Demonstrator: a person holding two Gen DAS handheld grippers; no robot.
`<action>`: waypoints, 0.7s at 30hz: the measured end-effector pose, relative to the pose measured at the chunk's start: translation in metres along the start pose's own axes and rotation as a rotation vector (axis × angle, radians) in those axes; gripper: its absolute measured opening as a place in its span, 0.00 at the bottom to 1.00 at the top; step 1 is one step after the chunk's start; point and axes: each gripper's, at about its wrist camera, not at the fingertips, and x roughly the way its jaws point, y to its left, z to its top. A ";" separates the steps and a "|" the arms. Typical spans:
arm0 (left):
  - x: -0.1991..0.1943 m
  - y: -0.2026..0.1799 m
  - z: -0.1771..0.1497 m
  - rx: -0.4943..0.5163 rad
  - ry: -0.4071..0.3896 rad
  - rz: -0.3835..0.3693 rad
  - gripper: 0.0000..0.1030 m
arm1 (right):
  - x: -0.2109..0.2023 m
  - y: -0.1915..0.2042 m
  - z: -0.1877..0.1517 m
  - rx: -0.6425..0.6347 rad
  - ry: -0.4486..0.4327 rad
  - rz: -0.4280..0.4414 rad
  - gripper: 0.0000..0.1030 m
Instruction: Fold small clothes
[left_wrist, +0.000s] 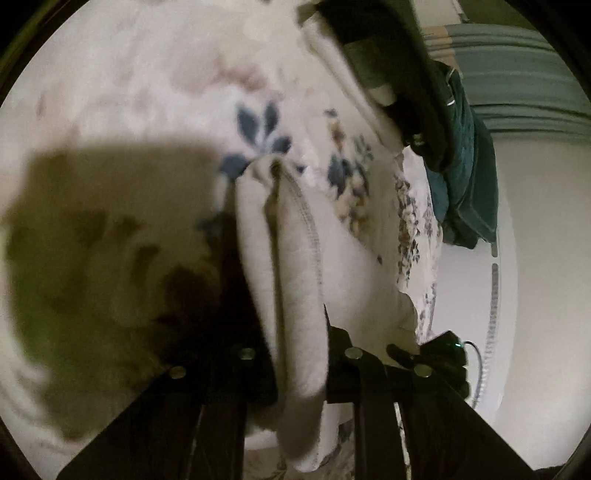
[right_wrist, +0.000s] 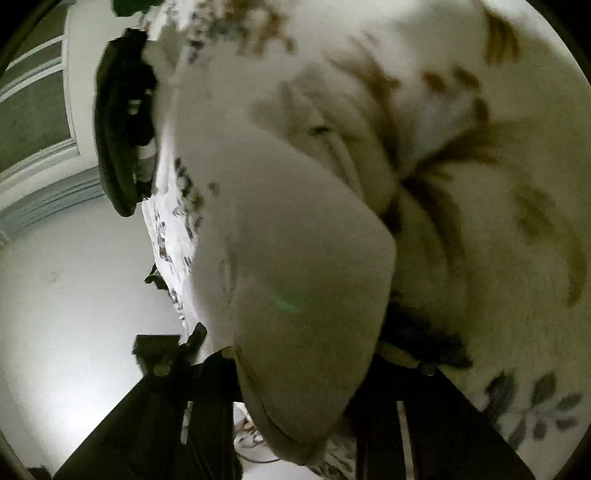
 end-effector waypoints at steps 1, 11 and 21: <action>-0.004 -0.007 0.001 0.012 -0.007 0.012 0.12 | -0.004 0.008 -0.002 -0.009 -0.013 -0.007 0.21; -0.066 -0.114 0.073 0.147 -0.073 0.012 0.11 | -0.056 0.145 0.024 -0.132 -0.102 -0.011 0.20; -0.079 -0.203 0.243 0.272 -0.257 0.029 0.12 | -0.042 0.319 0.171 -0.326 -0.188 0.060 0.20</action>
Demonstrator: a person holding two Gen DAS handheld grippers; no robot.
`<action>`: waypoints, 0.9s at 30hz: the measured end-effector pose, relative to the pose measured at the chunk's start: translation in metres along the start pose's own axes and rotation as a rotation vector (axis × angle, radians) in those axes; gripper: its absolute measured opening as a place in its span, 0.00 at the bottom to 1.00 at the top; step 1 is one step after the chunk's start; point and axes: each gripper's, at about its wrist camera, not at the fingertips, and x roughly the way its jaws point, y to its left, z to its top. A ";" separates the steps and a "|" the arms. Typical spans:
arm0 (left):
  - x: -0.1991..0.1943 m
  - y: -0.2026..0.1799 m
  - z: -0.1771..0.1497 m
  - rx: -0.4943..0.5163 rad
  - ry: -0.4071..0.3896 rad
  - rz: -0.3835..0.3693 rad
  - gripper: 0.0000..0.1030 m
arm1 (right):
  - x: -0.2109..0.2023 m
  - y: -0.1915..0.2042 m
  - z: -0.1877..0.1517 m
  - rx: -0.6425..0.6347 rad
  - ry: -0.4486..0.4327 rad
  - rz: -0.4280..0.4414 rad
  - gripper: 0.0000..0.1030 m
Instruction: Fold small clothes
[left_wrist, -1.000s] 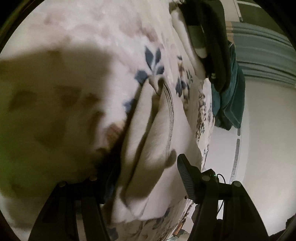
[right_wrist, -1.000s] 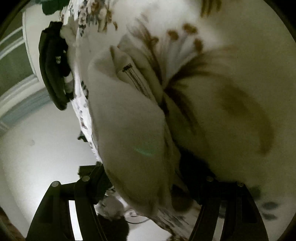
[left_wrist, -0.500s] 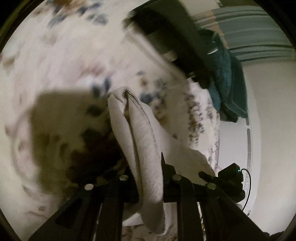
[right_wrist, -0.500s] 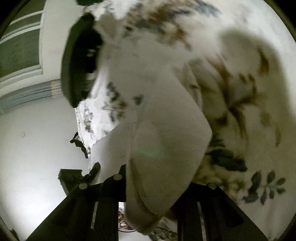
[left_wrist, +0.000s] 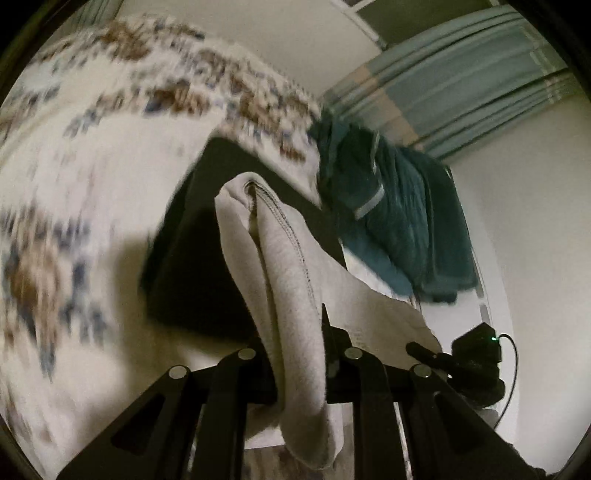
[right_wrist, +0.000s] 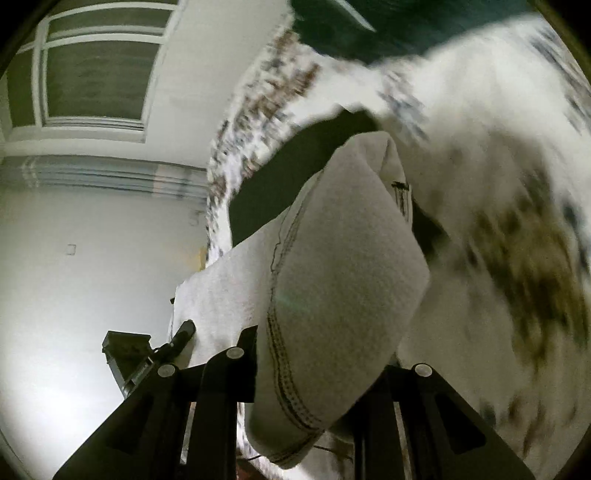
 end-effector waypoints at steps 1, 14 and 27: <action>0.007 0.004 0.015 0.003 -0.012 0.002 0.12 | 0.011 0.008 0.018 -0.018 -0.005 0.003 0.20; 0.052 0.034 0.016 0.160 0.042 0.576 0.97 | 0.059 0.012 0.033 -0.244 -0.005 -0.643 0.95; 0.001 -0.074 -0.029 0.302 -0.033 0.715 1.00 | -0.024 0.111 -0.045 -0.390 -0.148 -0.936 1.00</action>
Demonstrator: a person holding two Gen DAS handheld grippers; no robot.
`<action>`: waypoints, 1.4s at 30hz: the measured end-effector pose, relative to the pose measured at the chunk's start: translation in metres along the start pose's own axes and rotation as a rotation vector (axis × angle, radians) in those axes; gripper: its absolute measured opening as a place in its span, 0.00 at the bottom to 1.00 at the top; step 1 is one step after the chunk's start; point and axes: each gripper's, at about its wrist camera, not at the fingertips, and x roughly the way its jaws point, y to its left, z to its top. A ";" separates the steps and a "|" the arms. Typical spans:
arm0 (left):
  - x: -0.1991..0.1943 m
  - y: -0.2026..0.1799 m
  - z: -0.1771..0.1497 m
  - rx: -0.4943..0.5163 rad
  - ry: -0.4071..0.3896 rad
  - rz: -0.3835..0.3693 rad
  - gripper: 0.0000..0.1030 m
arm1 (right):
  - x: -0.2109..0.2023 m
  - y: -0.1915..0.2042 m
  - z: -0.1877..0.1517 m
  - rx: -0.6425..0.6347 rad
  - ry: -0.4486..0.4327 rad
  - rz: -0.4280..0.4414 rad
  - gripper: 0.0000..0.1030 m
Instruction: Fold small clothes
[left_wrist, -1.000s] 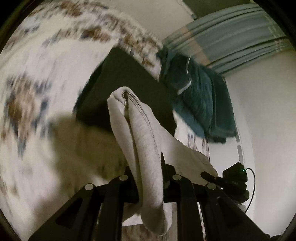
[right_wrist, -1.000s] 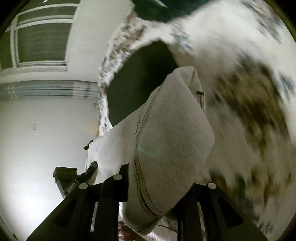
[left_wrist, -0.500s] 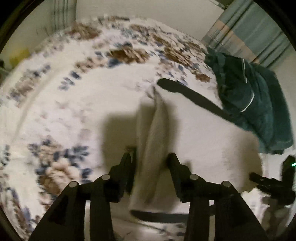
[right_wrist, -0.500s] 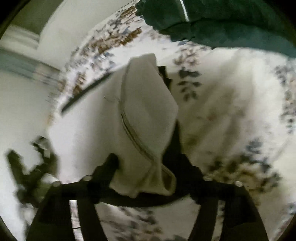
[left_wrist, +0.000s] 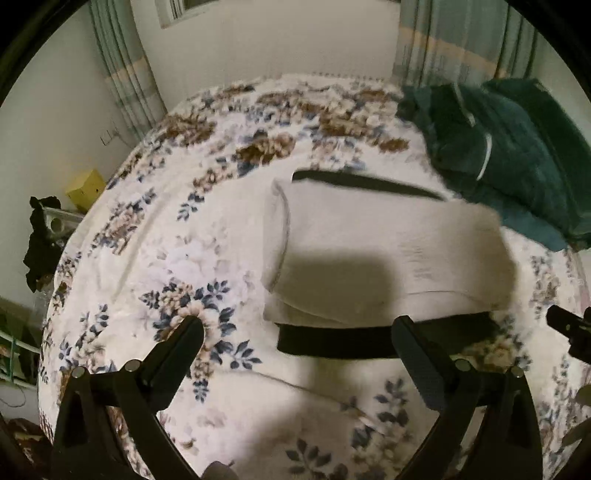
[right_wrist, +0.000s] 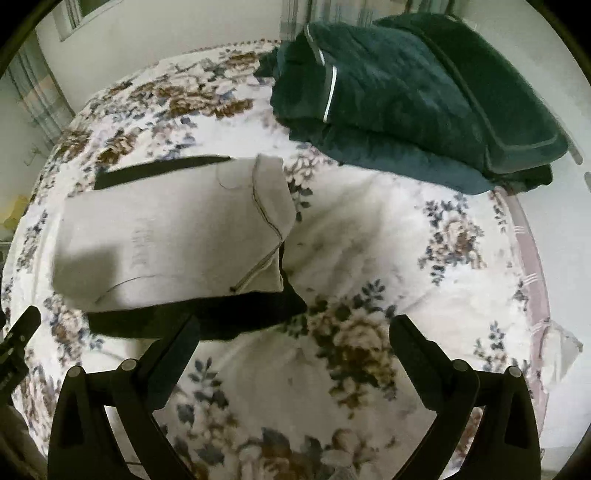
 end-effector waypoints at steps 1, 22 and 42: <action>-0.013 -0.001 -0.001 -0.008 -0.008 -0.011 1.00 | -0.018 -0.001 -0.002 -0.001 -0.020 -0.007 1.00; -0.333 -0.006 -0.062 0.001 -0.282 -0.054 1.00 | -0.405 -0.053 -0.143 -0.017 -0.373 -0.026 1.00; -0.465 0.007 -0.127 -0.026 -0.419 -0.064 1.00 | -0.577 -0.082 -0.249 -0.046 -0.587 0.018 1.00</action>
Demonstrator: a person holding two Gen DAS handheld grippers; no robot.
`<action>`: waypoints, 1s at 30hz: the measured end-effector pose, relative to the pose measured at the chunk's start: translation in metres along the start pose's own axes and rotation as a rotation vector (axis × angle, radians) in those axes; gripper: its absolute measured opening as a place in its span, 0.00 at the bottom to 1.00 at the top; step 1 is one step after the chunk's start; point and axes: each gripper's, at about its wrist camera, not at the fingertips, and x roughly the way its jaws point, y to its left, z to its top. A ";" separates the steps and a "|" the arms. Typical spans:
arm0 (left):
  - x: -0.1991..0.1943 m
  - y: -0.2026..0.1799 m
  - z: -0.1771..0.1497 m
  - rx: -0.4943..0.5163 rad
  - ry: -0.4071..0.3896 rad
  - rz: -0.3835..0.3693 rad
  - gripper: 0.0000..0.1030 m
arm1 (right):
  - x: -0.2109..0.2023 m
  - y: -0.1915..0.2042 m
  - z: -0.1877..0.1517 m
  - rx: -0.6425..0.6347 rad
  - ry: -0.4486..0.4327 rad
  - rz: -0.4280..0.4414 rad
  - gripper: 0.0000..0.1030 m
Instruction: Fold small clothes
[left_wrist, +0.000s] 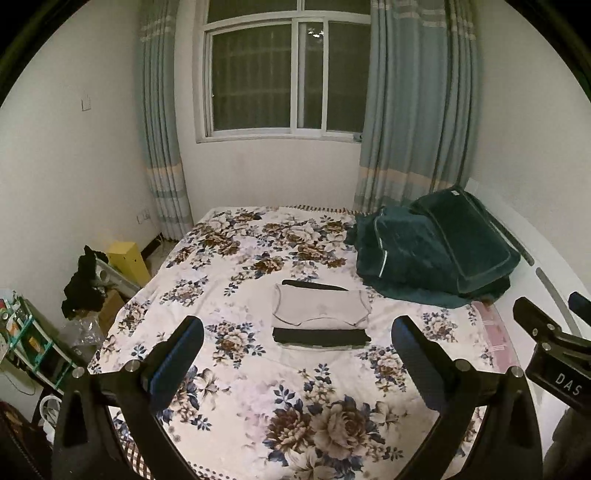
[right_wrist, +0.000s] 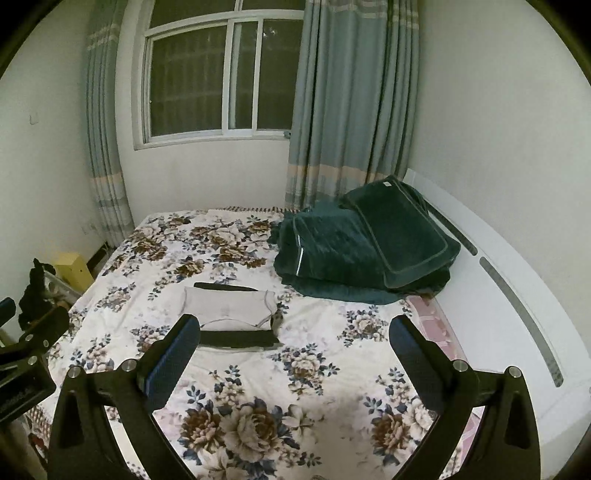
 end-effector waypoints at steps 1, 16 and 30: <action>-0.002 0.000 -0.001 0.000 -0.004 0.003 1.00 | -0.003 0.000 -0.001 0.000 -0.003 0.003 1.00; -0.024 0.006 -0.009 -0.012 -0.030 0.013 1.00 | -0.011 0.002 -0.006 -0.002 -0.005 0.037 1.00; -0.026 0.005 -0.011 -0.008 -0.027 0.017 1.00 | -0.016 0.008 -0.004 -0.003 0.001 0.050 1.00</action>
